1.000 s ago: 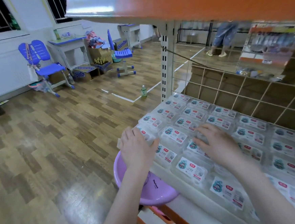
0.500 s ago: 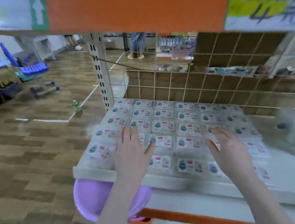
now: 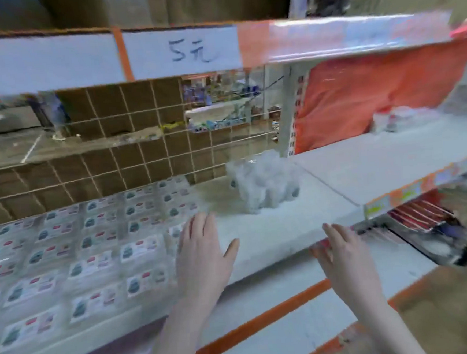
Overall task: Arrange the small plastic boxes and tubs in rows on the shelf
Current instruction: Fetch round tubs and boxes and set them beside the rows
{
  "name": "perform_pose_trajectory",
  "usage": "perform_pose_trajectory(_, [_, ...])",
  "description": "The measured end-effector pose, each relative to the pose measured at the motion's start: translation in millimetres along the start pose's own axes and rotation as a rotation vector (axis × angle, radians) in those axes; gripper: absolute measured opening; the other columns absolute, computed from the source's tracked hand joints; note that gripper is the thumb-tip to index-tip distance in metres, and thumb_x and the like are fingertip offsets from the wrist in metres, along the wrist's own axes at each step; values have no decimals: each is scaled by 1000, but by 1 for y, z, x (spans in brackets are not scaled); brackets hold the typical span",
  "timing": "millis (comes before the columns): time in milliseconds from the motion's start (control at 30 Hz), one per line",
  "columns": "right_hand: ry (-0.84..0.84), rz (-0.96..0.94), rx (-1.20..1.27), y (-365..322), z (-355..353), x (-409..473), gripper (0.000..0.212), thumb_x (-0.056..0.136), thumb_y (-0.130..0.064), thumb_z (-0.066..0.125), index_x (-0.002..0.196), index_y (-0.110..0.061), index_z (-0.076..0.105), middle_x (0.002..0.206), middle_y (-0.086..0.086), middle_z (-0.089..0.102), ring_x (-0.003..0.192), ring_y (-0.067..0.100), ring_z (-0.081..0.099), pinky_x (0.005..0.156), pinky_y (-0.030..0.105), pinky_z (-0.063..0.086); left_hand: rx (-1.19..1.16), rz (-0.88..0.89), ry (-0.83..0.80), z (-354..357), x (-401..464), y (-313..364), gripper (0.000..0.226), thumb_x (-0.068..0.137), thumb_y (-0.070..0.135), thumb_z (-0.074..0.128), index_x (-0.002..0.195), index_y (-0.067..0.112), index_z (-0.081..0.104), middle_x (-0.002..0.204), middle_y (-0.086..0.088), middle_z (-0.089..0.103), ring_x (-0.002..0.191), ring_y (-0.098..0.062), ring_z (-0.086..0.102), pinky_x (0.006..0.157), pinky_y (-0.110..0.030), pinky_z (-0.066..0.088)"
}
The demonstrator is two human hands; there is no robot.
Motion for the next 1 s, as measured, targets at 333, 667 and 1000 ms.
perform_pose_trajectory(333, [91,58,-78,208,-79,25,39,73,-11,78,106,4,64,99,19,65,92,38,63,76,42,52,-112,147,-81,94,17,233,70,90,53,47,147,17,26,155,0,22,143,-18,14,114,-28,15])
perform_pose_trajectory(667, [140,161,-104,337,-102,78,39,74,-11,77,107,5,63,100,19,64,95,37,62,79,42,51,-157,304,-124,162,76,378,69,91,51,47,146,16,26,154,-2,22,142,-19,15,114,-29,13])
perform_pose_trajectory(1000, [113,190,-107,471,-77,213,23,85,-23,65,101,-7,63,92,9,60,86,29,56,71,40,46,-197,328,-170,267,194,496,70,92,50,48,147,15,24,156,-4,20,144,-19,12,114,-26,8])
Point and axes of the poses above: each hand's wrist, its own x-axis towards the middle knuckle, its own z-axis out of the palm, y = z × x, the point moved 1 cm from there along x, towards the middle knuckle
